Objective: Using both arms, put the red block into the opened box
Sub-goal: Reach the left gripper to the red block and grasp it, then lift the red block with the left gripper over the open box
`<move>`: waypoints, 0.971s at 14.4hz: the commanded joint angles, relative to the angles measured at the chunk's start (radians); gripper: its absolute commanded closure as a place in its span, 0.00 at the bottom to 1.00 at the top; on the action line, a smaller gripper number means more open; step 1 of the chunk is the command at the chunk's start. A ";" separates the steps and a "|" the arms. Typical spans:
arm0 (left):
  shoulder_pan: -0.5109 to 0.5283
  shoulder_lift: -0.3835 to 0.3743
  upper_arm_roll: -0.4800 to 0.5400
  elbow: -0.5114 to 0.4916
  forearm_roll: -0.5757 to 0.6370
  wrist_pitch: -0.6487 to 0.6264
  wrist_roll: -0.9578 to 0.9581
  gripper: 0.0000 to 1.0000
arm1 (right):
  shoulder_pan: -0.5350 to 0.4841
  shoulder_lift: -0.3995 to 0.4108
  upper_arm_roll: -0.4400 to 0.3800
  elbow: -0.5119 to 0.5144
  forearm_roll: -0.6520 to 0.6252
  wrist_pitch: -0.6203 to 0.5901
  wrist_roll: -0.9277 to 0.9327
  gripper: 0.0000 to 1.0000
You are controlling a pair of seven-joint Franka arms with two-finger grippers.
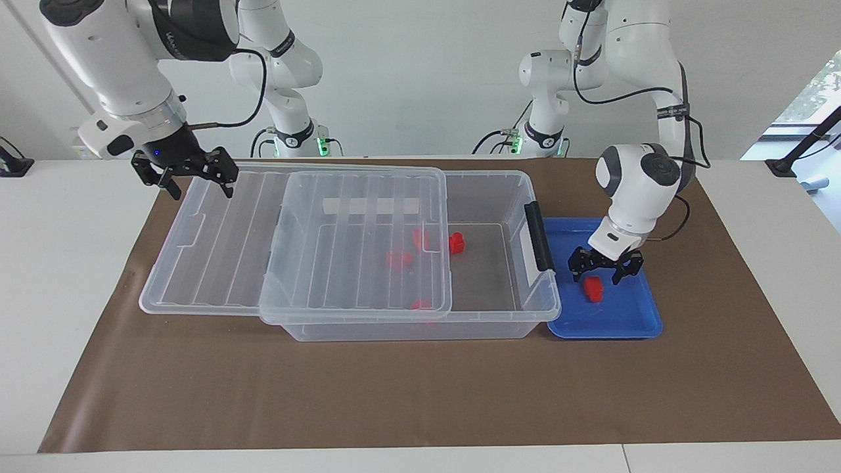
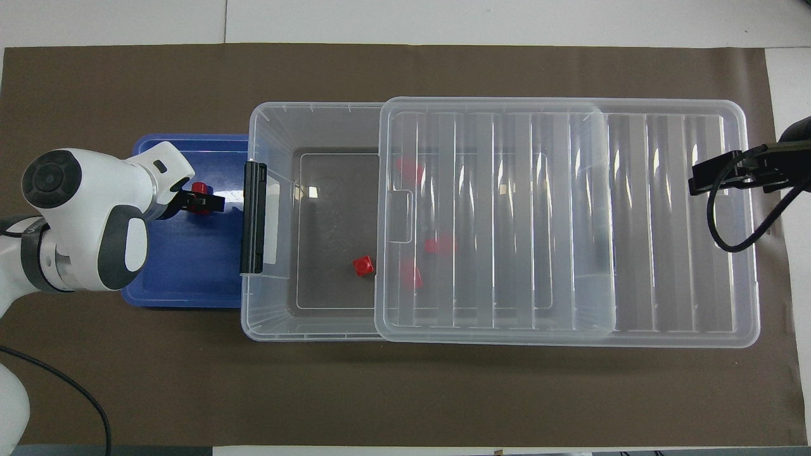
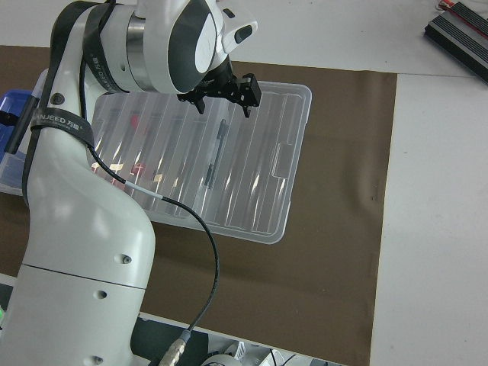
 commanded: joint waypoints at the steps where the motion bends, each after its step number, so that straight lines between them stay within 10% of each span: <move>1: 0.000 0.009 0.000 -0.015 -0.014 0.030 -0.024 0.28 | -0.014 -0.032 -0.002 -0.037 -0.007 -0.017 0.009 0.00; 2: -0.001 0.009 0.000 -0.015 -0.014 0.031 -0.063 0.76 | -0.019 -0.035 -0.002 -0.051 -0.007 -0.005 0.008 0.00; 3: -0.003 0.009 0.000 -0.015 -0.014 0.033 -0.087 1.00 | -0.019 -0.043 -0.004 -0.069 -0.009 0.000 0.008 0.00; 8: 0.000 -0.060 0.002 -0.003 -0.014 -0.022 -0.088 1.00 | -0.014 -0.050 -0.011 -0.076 -0.010 -0.008 0.009 0.00; 14: -0.013 -0.235 0.000 0.190 -0.014 -0.474 -0.088 1.00 | -0.027 -0.049 -0.013 -0.074 -0.012 0.000 0.006 0.00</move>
